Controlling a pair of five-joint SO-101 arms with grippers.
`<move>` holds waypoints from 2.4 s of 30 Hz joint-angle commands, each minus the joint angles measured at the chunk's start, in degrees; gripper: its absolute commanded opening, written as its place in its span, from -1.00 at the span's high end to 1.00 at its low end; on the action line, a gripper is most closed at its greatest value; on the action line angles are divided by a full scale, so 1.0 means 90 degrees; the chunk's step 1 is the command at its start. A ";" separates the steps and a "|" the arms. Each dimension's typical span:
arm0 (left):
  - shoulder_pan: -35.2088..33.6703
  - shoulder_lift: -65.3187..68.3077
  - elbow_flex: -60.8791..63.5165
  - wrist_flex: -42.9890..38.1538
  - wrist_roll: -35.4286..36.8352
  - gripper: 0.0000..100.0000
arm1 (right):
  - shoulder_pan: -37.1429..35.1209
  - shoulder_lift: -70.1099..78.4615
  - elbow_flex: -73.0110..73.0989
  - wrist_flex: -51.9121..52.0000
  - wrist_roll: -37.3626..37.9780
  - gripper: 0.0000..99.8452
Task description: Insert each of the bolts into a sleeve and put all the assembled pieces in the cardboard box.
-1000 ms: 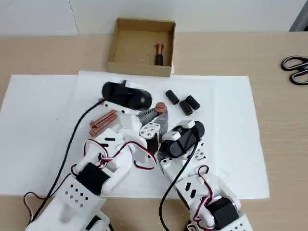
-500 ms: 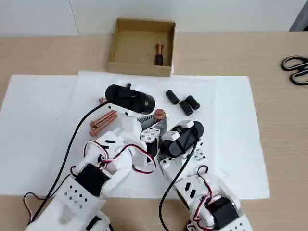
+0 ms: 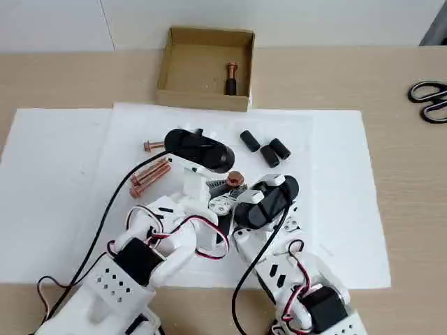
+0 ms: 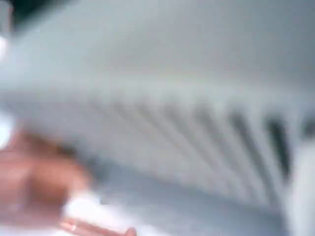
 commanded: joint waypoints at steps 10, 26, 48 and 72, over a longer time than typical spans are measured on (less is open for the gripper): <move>-0.0322 -0.0059 -0.1812 0.1924 0.0244 0.70 | 0.0073 -0.0142 -0.0088 -0.0103 -0.0049 0.99; -0.3829 -0.0059 -0.2212 0.3194 -0.1426 0.70 | 0.1695 0.0161 -0.0713 0.0073 0.0049 0.99; -0.5441 -0.0059 -0.2066 0.3770 -0.2530 0.70 | 0.1538 1.0720 -0.9748 -0.1773 0.0391 0.99; -0.5441 -0.0068 -0.2056 0.4142 -0.2530 0.70 | 0.1353 1.6864 -1.4125 -0.3951 0.0410 0.98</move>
